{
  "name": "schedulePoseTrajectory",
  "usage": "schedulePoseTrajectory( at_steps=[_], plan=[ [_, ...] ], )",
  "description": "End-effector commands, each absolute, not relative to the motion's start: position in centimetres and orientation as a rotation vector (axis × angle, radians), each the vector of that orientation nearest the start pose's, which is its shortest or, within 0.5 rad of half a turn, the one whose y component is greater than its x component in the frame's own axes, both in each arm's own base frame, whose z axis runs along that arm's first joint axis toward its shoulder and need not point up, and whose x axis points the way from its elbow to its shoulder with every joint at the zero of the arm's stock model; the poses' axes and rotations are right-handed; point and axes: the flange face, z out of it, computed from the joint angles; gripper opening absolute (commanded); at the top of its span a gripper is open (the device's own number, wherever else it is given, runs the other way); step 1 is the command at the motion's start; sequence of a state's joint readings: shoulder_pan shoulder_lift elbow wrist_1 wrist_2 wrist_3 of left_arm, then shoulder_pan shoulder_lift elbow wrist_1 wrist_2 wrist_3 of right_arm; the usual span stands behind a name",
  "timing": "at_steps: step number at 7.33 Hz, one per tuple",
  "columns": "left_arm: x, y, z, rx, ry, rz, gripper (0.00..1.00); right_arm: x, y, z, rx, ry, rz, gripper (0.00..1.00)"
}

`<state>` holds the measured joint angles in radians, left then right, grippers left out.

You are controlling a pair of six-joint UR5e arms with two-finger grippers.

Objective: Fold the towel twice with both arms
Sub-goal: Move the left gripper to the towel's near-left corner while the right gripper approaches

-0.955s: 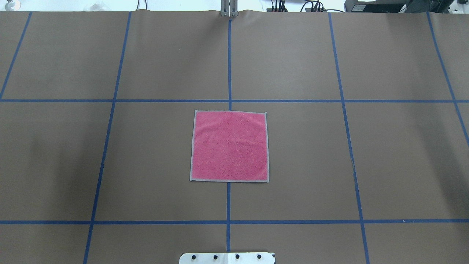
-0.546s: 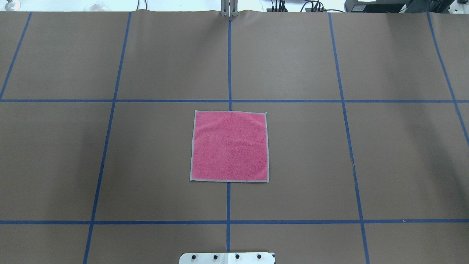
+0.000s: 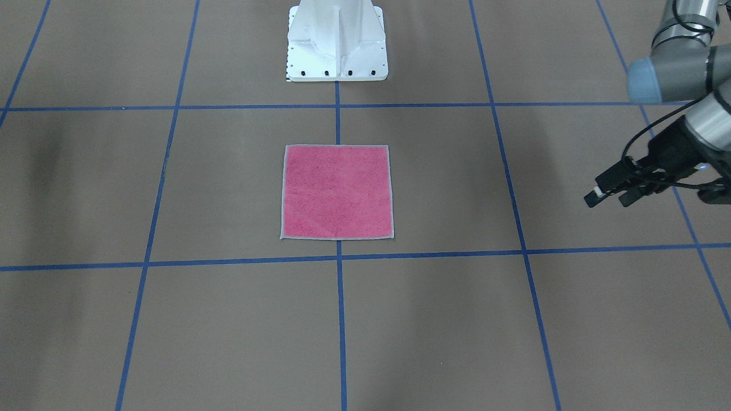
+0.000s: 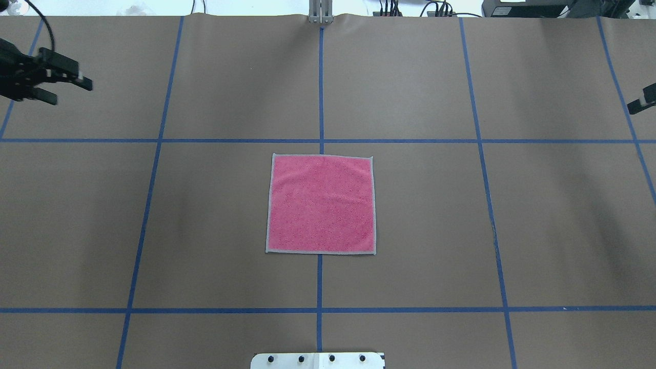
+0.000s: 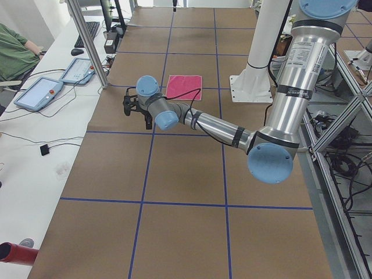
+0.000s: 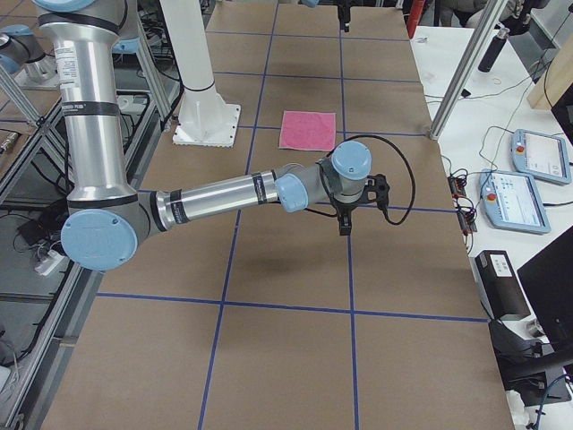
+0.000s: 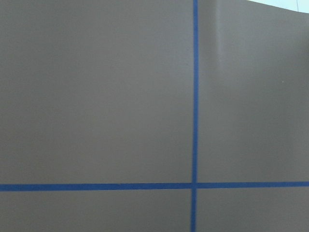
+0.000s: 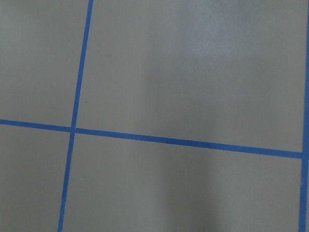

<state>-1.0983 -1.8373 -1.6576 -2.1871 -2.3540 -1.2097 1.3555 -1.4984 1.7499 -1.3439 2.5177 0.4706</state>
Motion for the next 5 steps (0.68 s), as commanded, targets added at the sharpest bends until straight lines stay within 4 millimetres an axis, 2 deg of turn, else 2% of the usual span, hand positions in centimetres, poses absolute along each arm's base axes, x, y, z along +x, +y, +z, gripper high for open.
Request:
schedulePoseTrajectory(
  at_steps=[1,2,3,4,5],
  plan=[
    [34.1,-51.7,34.8,0.034,1.224,-0.406,1.00,-13.1,-51.6,45.9,0.070,-1.120,0.092,1.00],
    [38.5,-49.2,34.0,0.034,1.239,-0.450,1.00,-15.9,-51.7,43.7,0.058,-1.161,0.088,1.00],
    [41.2,-47.7,32.9,0.012,1.255,-0.482,1.00,-18.9,-51.7,41.7,0.016,-1.183,0.093,1.00],
    [42.9,-46.4,31.8,-0.021,1.271,-0.479,1.00,-21.6,-51.5,40.1,-0.019,-1.197,0.088,1.00],
    [44.9,-44.8,30.6,-0.040,1.287,-0.439,1.00,-23.5,-50.8,39.6,-0.017,-1.193,0.063,1.00]
  ],
)
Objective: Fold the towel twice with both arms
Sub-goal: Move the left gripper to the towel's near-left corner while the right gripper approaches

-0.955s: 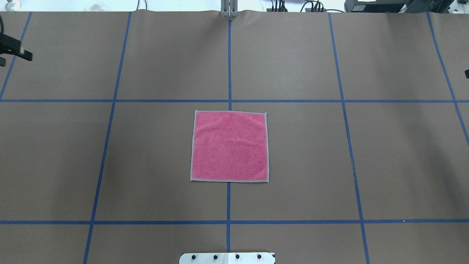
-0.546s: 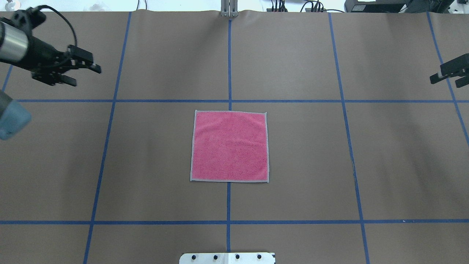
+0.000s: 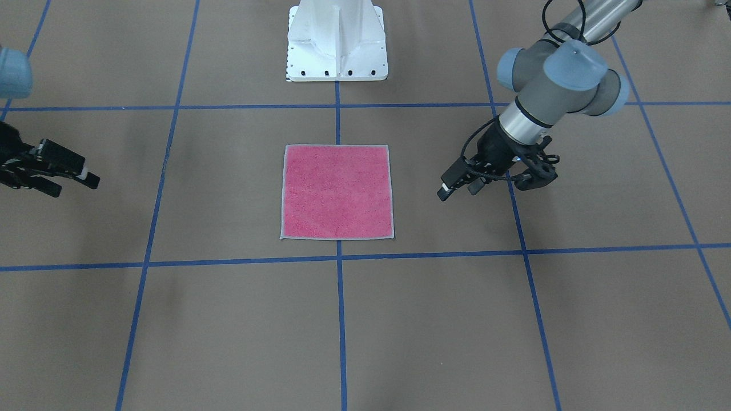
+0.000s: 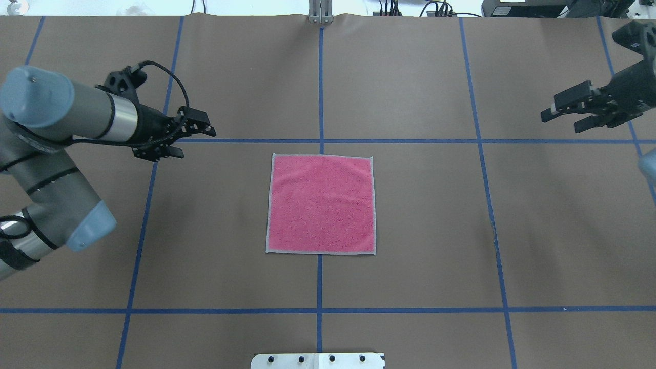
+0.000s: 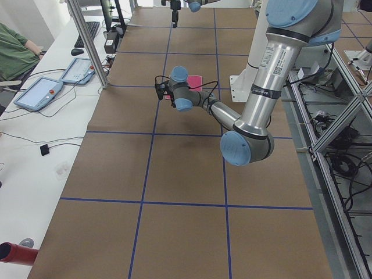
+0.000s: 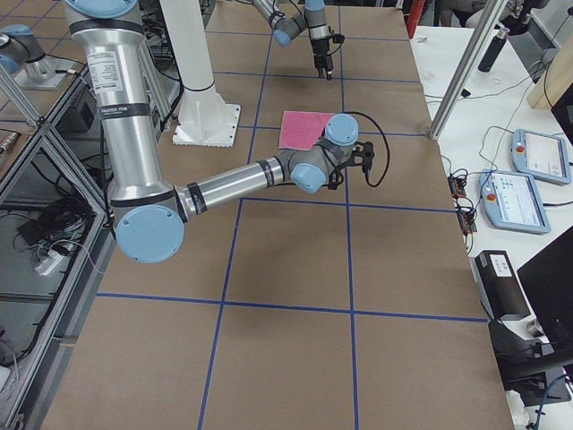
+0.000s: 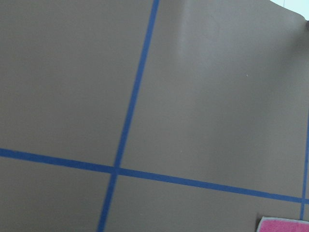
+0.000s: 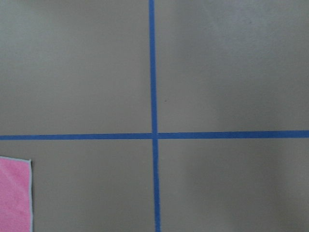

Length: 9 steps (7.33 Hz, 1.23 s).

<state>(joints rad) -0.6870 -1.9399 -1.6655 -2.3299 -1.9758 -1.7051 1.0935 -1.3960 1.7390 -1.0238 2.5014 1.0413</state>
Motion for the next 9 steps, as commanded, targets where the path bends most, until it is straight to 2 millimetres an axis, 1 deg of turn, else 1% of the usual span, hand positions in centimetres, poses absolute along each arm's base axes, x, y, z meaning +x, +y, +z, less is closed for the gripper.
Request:
schedulePoseTrajectory(
  at_steps=[1,2,4,5,7,8,9],
  plan=[
    [46.7,-43.3,29.4,-0.057,1.298,-0.404,1.00,-24.2,-50.5,39.4,-0.010,-1.196,0.049,1.00],
    [48.1,-42.0,28.8,-0.073,1.302,-0.376,1.00,-24.5,-50.4,39.6,-0.008,-1.197,0.043,1.00],
    [51.0,-39.0,28.9,-0.072,1.293,-0.351,0.99,-24.8,-50.2,39.5,-0.011,-1.198,0.035,1.00],
    [52.1,-37.7,28.9,-0.075,1.292,-0.337,0.98,-24.9,-50.1,39.4,-0.010,-1.200,0.032,1.00],
    [52.5,-37.0,29.1,-0.079,1.286,-0.321,0.91,-24.9,-50.2,39.4,-0.012,-1.200,0.032,1.00],
    [52.7,-36.7,29.2,-0.081,1.285,-0.316,0.91,-24.9,-50.2,39.4,-0.012,-1.200,0.032,1.00],
    [53.3,-35.9,29.2,-0.091,1.283,-0.303,0.91,-25.0,-50.1,39.4,-0.012,-1.199,0.032,1.00]
  ],
)
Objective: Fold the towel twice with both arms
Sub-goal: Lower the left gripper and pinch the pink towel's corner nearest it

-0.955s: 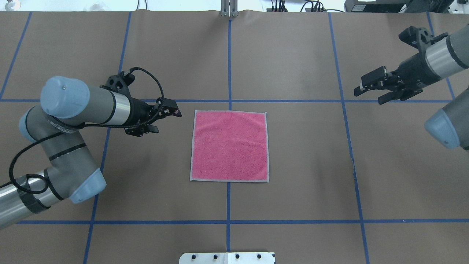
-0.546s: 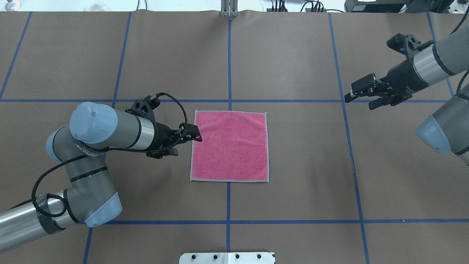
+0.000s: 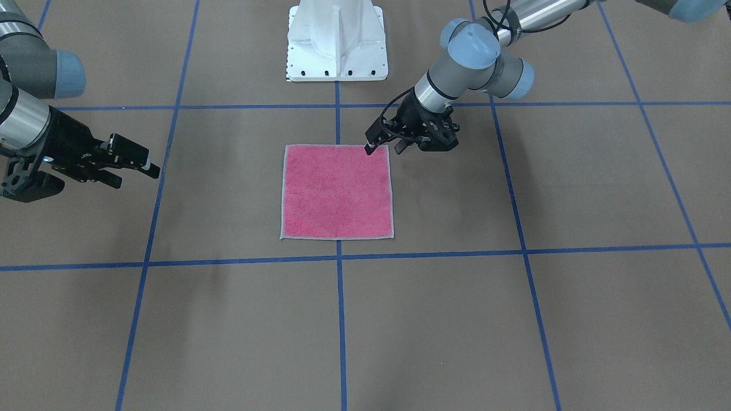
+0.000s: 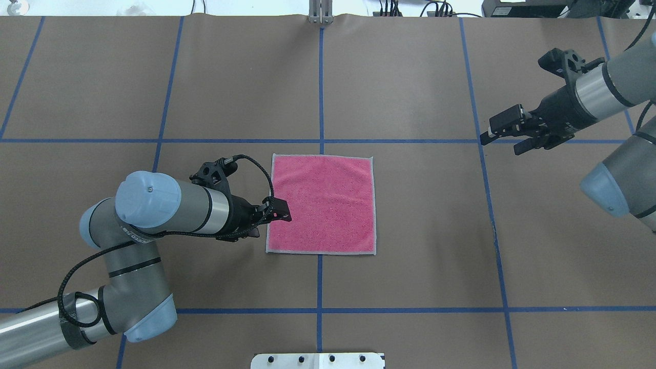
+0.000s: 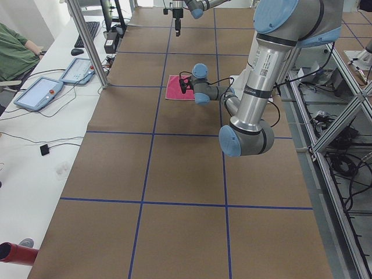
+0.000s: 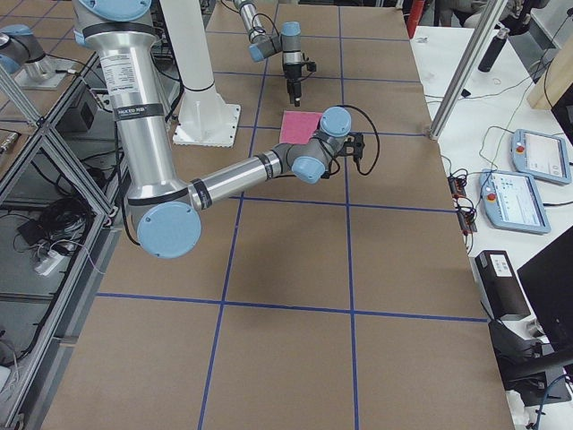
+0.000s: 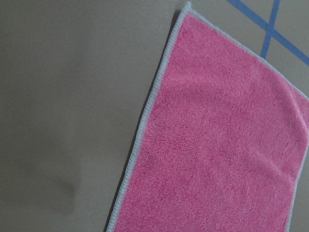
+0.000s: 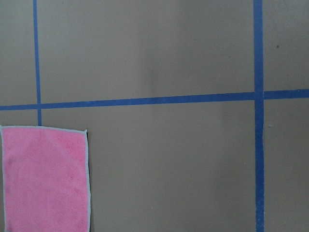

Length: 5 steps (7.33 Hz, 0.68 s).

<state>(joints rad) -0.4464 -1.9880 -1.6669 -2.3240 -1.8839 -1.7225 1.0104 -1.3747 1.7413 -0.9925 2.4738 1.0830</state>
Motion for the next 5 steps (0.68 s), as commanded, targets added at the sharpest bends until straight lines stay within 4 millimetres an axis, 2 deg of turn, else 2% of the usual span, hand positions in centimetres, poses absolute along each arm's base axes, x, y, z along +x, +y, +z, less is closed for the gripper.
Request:
schedulePoseTrajectory(
  at_steps=[1,5],
  plan=[
    [53.9,-35.3,29.4,-0.093,1.278,-0.298,0.91,-25.1,-50.2,39.6,-0.016,-1.197,0.033,1.00],
    [54.9,-34.3,29.7,-0.097,1.270,-0.289,0.91,-25.2,-50.2,39.7,-0.018,-1.196,0.033,1.00]
  ],
)
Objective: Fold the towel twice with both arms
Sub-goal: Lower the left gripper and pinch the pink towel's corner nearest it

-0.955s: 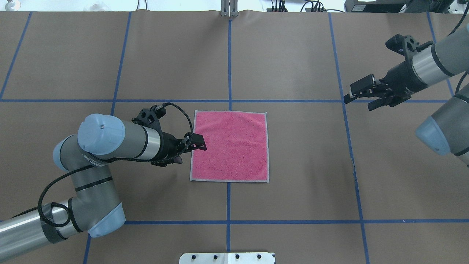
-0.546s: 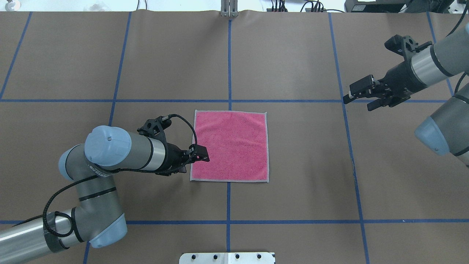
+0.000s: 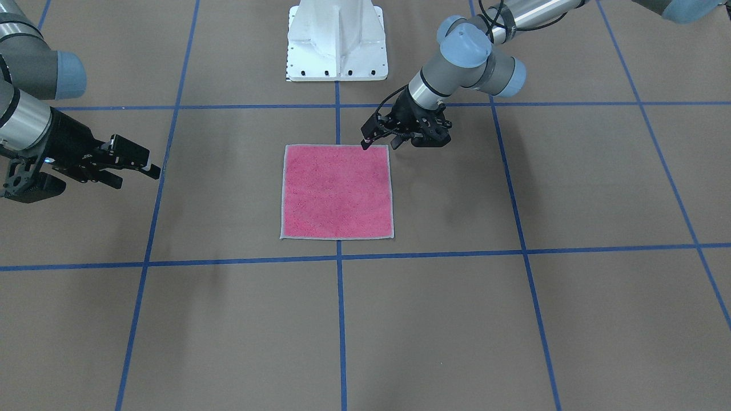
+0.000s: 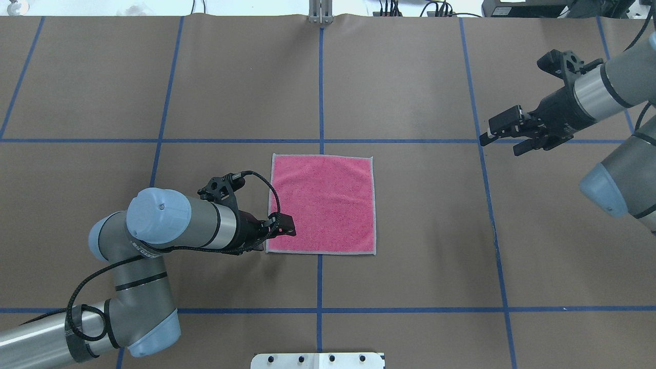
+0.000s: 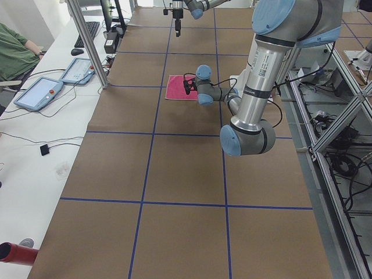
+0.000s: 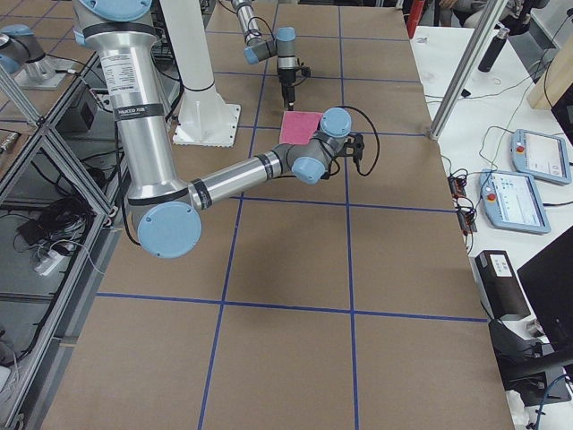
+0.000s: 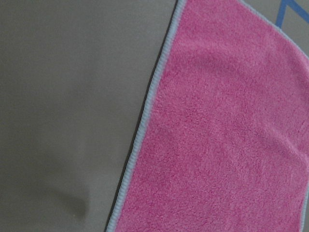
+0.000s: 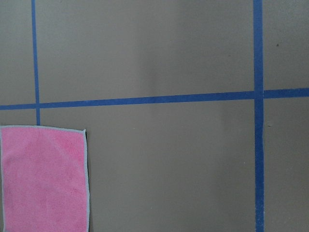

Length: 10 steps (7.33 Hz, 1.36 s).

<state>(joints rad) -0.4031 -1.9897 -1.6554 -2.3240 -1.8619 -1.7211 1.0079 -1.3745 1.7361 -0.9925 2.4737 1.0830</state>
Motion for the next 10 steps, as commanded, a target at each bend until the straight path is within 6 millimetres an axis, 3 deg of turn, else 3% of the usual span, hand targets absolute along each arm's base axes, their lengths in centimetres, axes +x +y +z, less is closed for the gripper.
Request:
schedulePoseTrajectory(
  at_steps=[1,10],
  plan=[
    [55.0,-34.2,29.8,-0.098,1.268,-0.288,0.91,-25.2,-50.2,39.7,-0.018,-1.196,0.033,1.00],
    [56.6,-34.6,29.7,-0.102,1.259,-0.285,0.92,-24.9,-50.1,39.6,-0.017,-1.199,0.032,1.00]
  ],
)
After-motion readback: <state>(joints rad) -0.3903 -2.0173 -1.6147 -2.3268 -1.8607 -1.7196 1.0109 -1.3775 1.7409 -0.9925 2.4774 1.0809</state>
